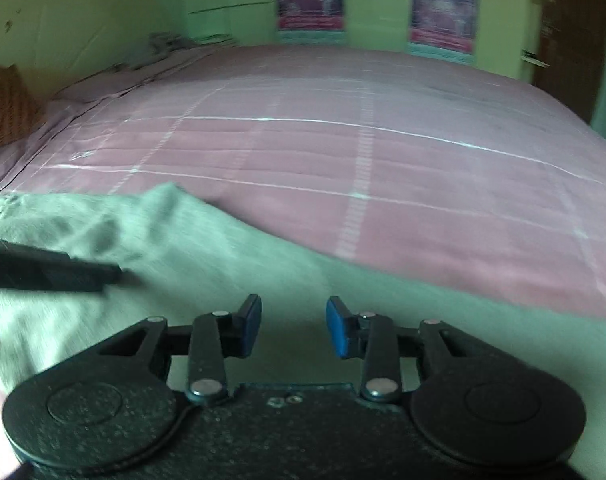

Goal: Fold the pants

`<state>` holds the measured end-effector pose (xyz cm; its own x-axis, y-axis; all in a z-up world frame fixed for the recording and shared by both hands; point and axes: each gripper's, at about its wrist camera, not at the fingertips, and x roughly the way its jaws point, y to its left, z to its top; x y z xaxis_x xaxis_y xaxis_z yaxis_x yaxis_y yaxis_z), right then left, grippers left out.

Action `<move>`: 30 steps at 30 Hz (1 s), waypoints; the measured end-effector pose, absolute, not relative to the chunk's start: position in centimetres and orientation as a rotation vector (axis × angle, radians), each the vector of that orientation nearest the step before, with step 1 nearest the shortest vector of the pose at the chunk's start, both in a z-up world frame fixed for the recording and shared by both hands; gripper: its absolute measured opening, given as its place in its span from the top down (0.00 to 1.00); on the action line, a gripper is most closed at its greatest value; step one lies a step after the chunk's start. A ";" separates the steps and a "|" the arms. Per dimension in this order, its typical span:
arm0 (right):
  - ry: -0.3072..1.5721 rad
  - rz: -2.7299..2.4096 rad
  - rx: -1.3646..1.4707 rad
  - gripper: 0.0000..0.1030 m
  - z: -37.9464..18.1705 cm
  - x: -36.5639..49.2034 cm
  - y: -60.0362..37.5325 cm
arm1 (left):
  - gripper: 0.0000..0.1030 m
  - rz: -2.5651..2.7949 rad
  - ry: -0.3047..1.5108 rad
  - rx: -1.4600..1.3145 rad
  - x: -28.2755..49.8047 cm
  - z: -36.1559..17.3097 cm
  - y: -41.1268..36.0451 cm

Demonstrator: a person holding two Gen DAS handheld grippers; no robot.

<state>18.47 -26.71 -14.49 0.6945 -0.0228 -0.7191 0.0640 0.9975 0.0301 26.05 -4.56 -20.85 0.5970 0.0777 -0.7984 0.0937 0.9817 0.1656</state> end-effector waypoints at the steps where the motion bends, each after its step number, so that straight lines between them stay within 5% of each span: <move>1: 0.815 -0.042 0.040 0.67 -14.9 19.4 -25.7 | 0.44 -0.010 0.916 0.202 26.0 -21.0 -3.5; 4: 0.877 -0.056 -0.056 0.67 -17.4 21.1 -24.8 | 0.44 0.001 0.895 0.212 25.8 -21.1 -1.0; 6: 0.861 -0.075 -0.038 0.67 -18.0 20.7 -26.4 | 0.26 0.068 0.897 0.189 25.8 -21.3 0.6; 13: 0.870 -0.138 0.016 0.66 -15.8 15.6 -31.0 | 0.26 -0.004 0.905 0.156 21.3 -19.7 -2.0; 30: 0.848 -0.614 0.383 0.63 -12.9 -7.3 -54.1 | 0.25 -0.430 1.011 0.198 11.3 -20.3 -27.5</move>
